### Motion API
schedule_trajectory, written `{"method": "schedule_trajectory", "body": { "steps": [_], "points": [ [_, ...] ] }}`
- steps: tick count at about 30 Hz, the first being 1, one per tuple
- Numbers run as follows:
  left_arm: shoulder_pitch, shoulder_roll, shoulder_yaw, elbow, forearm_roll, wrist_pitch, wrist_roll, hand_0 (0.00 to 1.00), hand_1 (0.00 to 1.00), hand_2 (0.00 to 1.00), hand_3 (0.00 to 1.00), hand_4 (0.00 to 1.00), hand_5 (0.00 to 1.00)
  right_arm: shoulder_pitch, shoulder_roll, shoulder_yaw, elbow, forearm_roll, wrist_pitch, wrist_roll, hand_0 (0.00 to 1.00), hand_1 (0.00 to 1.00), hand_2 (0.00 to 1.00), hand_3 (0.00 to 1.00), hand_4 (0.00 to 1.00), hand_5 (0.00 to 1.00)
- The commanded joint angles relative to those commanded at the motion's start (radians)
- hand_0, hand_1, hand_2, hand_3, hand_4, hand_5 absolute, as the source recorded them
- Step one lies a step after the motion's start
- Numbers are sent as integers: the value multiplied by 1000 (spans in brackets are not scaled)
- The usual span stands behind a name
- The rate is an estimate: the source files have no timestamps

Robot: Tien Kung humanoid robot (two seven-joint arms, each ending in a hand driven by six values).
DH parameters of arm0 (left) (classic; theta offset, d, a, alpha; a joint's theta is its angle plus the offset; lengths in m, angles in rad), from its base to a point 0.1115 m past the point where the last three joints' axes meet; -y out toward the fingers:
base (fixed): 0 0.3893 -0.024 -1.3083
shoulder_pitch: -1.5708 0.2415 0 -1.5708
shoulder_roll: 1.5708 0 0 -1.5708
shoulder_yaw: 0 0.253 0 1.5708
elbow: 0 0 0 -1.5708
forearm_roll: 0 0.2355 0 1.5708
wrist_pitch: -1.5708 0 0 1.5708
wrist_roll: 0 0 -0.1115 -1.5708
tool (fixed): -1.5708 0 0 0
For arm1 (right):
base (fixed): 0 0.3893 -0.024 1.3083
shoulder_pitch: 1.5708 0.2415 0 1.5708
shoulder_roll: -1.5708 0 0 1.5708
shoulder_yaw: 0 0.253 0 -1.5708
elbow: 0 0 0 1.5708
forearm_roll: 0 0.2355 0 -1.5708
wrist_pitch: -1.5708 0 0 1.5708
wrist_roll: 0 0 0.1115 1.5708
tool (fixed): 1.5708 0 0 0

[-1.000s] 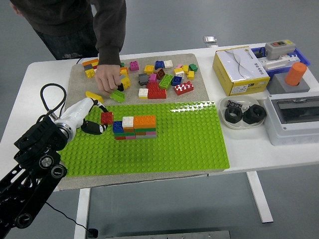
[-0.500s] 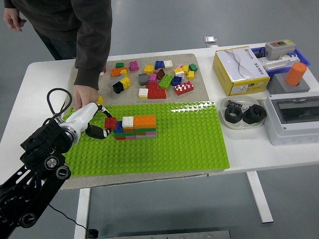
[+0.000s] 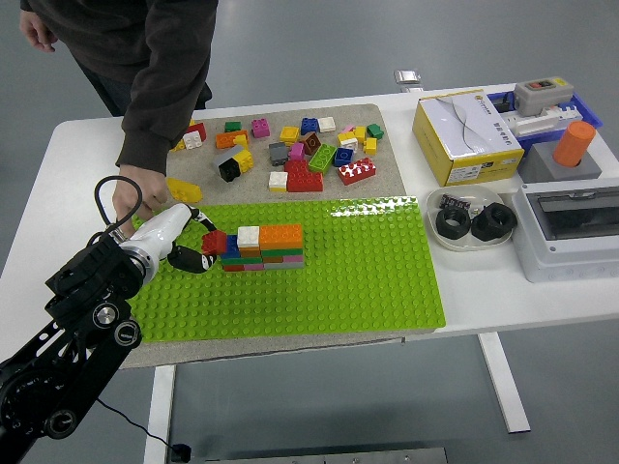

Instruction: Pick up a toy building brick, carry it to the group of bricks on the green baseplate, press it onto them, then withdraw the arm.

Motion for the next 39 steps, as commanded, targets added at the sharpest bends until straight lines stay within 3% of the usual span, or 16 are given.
{"method": "schedule_trajectory", "body": {
  "steps": [22, 39],
  "points": [
    [-13, 9, 16, -34, 31, 4, 0, 933, 917, 874, 434, 694, 2, 3, 0, 13, 0, -10, -2, 0, 734, 677, 735, 847, 633, 998],
    [-33, 0, 68, 3, 39, 33, 0, 931, 912, 867, 436, 703, 2, 6, 1, 14, 0, -11, -3, 3, 734, 676, 733, 847, 634, 998]
  ]
}}
